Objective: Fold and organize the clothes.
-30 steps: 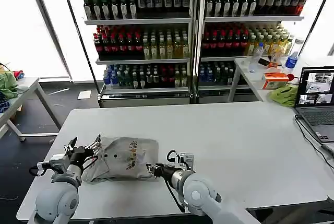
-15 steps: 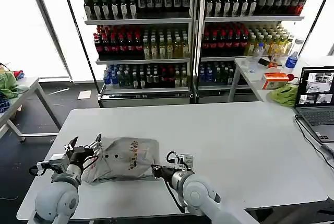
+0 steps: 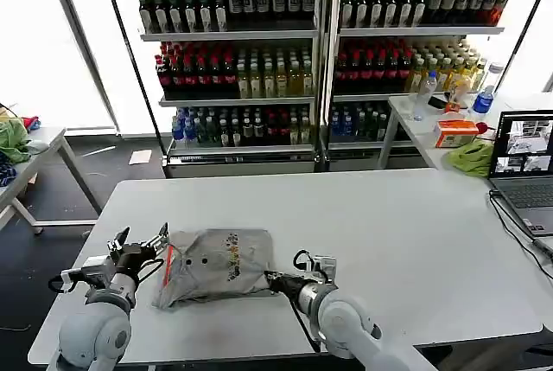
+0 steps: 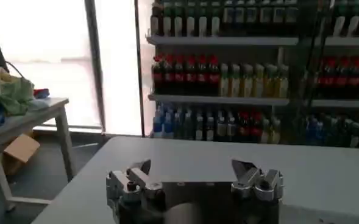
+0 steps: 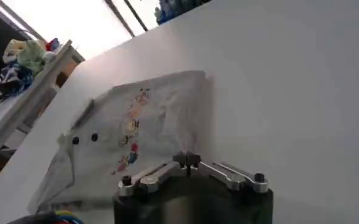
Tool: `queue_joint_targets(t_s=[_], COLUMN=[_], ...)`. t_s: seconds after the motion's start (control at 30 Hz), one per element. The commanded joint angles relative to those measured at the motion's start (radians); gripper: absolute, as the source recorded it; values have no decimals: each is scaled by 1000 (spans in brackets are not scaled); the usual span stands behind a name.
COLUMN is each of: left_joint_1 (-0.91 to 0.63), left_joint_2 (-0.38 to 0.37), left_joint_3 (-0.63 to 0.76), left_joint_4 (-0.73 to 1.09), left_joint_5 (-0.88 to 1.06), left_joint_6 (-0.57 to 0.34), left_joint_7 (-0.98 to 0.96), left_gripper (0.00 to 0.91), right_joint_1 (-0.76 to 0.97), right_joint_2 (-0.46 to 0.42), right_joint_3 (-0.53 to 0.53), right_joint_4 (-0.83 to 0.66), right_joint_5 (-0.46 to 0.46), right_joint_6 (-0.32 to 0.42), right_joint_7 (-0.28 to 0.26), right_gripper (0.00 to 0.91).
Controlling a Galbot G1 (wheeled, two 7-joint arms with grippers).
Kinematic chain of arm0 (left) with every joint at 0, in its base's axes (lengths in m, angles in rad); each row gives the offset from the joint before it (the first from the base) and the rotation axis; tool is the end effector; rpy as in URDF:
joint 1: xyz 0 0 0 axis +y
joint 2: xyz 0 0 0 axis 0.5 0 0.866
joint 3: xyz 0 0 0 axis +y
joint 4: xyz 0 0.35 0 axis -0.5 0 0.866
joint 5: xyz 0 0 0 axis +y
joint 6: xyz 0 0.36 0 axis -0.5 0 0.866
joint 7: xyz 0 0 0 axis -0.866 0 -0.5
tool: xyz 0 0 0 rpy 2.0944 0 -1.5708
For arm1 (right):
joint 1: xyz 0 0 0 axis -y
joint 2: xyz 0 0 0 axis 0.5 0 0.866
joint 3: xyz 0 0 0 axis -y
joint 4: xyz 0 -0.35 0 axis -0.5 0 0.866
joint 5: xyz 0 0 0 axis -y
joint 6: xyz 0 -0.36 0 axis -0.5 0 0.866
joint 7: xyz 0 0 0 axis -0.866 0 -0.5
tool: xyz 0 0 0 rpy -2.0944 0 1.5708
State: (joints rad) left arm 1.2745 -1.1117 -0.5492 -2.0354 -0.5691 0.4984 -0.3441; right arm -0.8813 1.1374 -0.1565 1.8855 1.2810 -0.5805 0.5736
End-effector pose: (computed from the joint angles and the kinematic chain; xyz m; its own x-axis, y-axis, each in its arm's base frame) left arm 0.2762 0.0910 -0.2338 -0.9439 -0.1181 0.3083 -0.1242 0.9923 0.0000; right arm 0.3132 0.0952 -0.2588 -0.6029 -0.5294 0.5969 -0.2520 0.8362 0.4872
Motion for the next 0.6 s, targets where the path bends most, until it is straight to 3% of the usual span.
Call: queue_joint_targets(t_s=[0.03,0.6], left_joint_1=[-8,1], left_joint_2=[-1,-2], left_joint_3=[10,3], left_joint_4=[-2,-16], left_joint_5=[2,4], left_joint_6=[6,4], left_joint_7=[1,0], left_gripper=[907,907], right_joint_1=[-108,-304], right_joint_2=[-68,-170], right_joint_3=[147,346], right_joint_4=[57,172], right_joint_5=[2,-34], right_joint_6=[0,1], right_joint_7=[-13,-26], right_gripper=[0,0])
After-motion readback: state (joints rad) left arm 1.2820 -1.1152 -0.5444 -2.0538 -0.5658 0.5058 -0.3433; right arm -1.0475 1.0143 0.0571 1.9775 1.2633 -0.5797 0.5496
